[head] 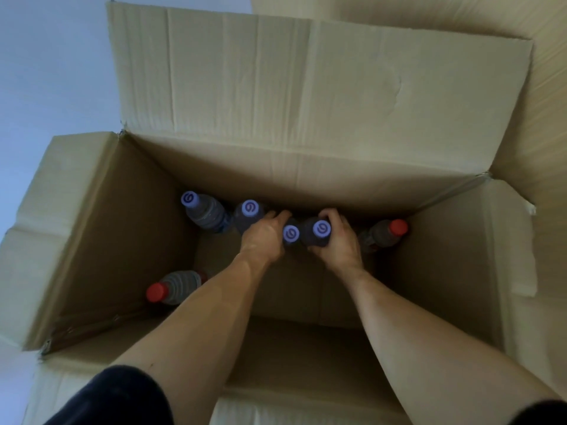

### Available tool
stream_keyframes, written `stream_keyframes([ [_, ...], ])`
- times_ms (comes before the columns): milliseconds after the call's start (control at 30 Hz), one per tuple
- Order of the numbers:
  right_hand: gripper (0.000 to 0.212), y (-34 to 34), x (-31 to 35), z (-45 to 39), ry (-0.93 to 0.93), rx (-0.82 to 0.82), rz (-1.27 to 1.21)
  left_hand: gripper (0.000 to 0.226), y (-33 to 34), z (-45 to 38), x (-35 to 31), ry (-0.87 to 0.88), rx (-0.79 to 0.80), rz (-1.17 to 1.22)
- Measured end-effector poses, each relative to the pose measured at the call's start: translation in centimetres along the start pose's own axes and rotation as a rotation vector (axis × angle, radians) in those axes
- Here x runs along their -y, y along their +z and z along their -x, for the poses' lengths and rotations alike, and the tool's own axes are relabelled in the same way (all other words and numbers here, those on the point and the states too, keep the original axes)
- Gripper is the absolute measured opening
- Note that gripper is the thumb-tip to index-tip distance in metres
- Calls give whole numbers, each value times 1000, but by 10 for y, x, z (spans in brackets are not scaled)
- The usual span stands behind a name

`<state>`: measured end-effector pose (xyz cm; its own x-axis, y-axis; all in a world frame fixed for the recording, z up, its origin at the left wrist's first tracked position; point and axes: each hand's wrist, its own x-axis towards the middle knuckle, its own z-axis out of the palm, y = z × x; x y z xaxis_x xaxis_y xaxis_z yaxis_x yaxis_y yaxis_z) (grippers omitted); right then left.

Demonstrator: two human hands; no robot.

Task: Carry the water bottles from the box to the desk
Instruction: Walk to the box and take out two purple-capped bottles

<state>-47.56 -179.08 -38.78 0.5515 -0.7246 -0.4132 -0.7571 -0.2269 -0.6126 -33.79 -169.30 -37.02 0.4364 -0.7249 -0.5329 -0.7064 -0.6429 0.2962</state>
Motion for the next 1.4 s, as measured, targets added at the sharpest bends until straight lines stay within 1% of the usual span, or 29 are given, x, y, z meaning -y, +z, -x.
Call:
stream_keyframes([
  [67,76,3,-3,-1,4,2,7,69,6,-1,2,5,-15,29],
  [167,72,2,-5,-3,-4,-12,-25,59,8,-4,3,17,-53,15],
  [267,68,-10,-9,1,12,29,-90,45,-2,-2,-1,31,-40,60],
  [367,61,-28,-8,12,62,73,-221,51,-20,14,-6,20,-7,67],
  [433,61,-42,-2,21,81,81,-243,54,-36,27,-10,20,-5,65],
  [500,62,-55,5,27,98,73,-265,50,-51,39,-11,43,12,103],
  [567,62,-68,11,33,120,81,-353,44,-65,48,-10,90,52,198],
  [667,55,-88,21,46,140,151,-518,48,-85,67,-8,84,76,457],
  [733,44,-99,28,58,148,208,-656,44,-97,79,-6,88,80,648],
  [800,31,-107,38,69,164,245,-792,36,-108,92,-4,81,85,826],
  [833,28,-110,43,74,171,254,-864,33,-111,99,-5,70,85,918],
  [933,28,-116,61,89,170,275,-1046,34,-116,115,-11,-30,86,1180],
  [1067,44,-125,81,102,160,291,-1167,46,-121,130,-26,-69,77,1479],
  [1167,42,-132,91,106,174,337,-1187,52,-125,136,-38,-80,75,1549],
  [1267,50,-141,98,107,143,422,-1136,51,-132,142,-46,-71,135,1559],
  [1400,60,-150,104,107,126,493,-1064,47,-138,154,-51,-65,131,1528],
])
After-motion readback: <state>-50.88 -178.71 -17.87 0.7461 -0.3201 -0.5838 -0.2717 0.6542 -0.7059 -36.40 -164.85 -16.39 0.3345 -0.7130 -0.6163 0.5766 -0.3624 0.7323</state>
